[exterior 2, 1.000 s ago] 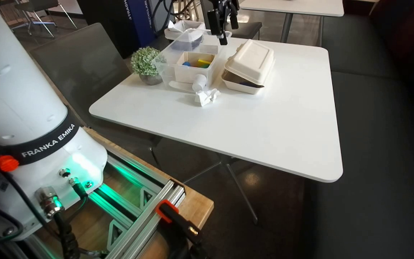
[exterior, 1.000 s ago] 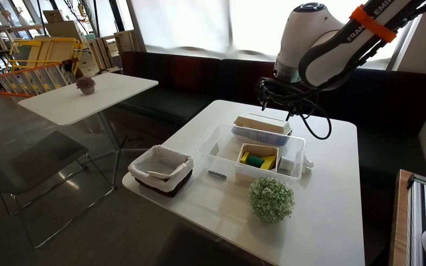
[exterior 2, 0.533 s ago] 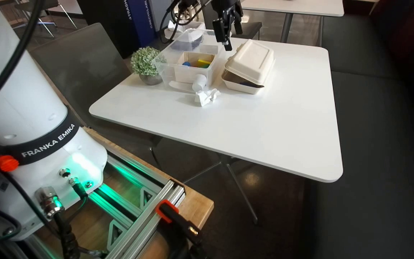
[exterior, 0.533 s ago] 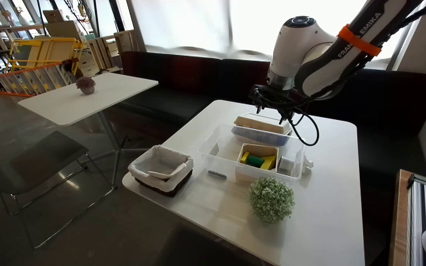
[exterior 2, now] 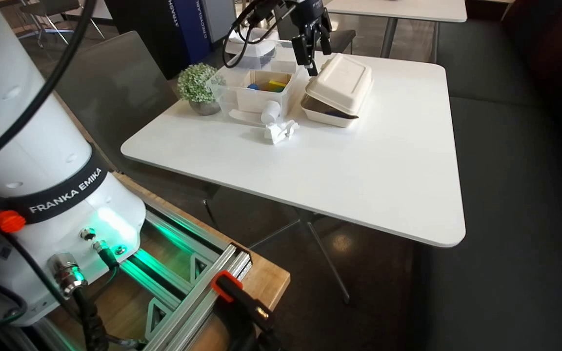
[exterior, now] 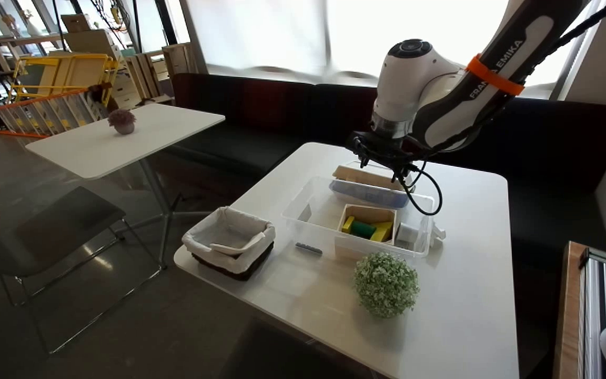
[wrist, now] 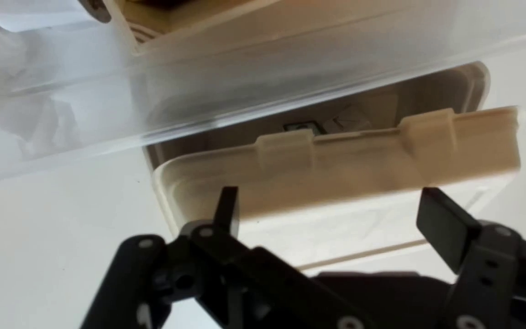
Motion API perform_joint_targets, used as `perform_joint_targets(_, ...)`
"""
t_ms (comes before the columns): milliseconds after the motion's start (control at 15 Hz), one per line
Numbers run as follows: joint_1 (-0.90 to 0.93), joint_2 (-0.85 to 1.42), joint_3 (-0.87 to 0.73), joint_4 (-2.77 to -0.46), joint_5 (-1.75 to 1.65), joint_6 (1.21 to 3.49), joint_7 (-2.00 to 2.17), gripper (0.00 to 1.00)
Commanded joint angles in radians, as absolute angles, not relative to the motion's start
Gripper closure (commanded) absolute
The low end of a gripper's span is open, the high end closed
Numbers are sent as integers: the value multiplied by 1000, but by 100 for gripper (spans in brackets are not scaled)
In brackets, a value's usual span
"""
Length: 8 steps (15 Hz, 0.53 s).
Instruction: Close the takeaway pack
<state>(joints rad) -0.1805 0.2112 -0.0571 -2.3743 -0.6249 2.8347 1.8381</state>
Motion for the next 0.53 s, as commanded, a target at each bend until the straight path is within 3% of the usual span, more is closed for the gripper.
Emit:
perform_joint_targets(0, -156, 267, -75, -2342, -677, 2865, 1902, 0)
perform_joint_targets(467, -132, 340, -111, -2286, -759, 2891, 1964, 0)
